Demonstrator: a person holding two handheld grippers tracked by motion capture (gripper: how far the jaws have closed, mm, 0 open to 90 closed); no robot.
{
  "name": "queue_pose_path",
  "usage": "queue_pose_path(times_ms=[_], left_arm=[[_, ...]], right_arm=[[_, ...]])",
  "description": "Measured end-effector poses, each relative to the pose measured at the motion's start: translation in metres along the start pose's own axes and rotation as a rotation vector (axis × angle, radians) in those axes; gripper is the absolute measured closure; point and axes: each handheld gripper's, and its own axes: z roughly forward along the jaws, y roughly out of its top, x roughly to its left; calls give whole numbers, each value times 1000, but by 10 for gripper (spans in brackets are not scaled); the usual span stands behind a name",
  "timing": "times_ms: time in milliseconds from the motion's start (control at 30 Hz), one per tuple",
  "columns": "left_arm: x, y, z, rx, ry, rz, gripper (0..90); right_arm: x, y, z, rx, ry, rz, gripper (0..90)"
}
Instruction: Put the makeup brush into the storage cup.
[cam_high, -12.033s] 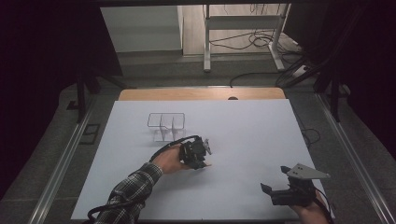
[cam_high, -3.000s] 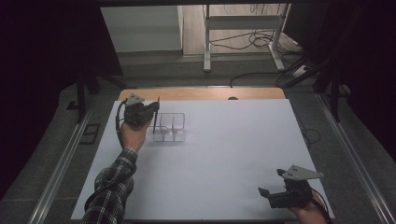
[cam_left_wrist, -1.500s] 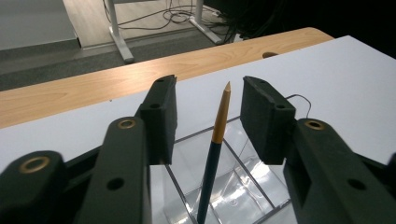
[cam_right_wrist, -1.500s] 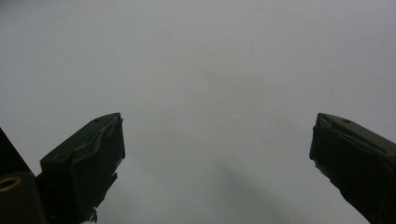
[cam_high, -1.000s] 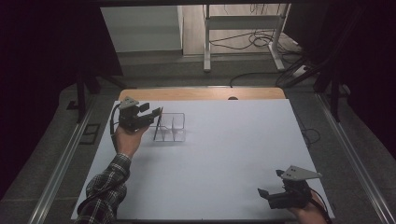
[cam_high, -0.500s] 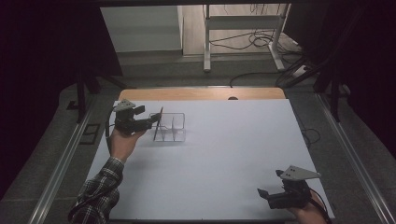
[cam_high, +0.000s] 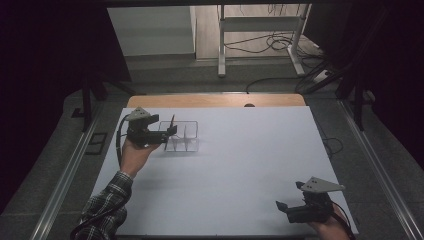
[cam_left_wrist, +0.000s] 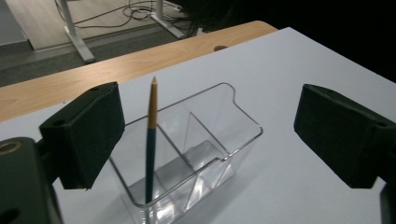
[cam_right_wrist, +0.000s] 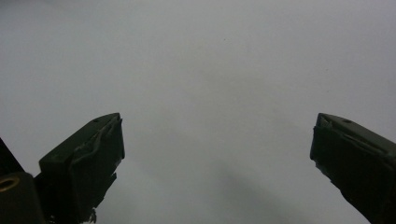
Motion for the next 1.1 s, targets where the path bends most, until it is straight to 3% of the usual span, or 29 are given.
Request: queue_pose_path(times_ms=[467, 867, 1100], left_arm=[[-17, 0, -5, 23, -16, 52, 45], [-28, -8, -12, 34, -32, 74, 35], [-33, -14, -16, 36, -17, 100, 32]], right_arm=[[-1, 0, -1, -19, -4, 22, 27], [-1, 0, -1, -22, -11, 28, 27], [-1, 0, -1, -16, -12, 16, 27]])
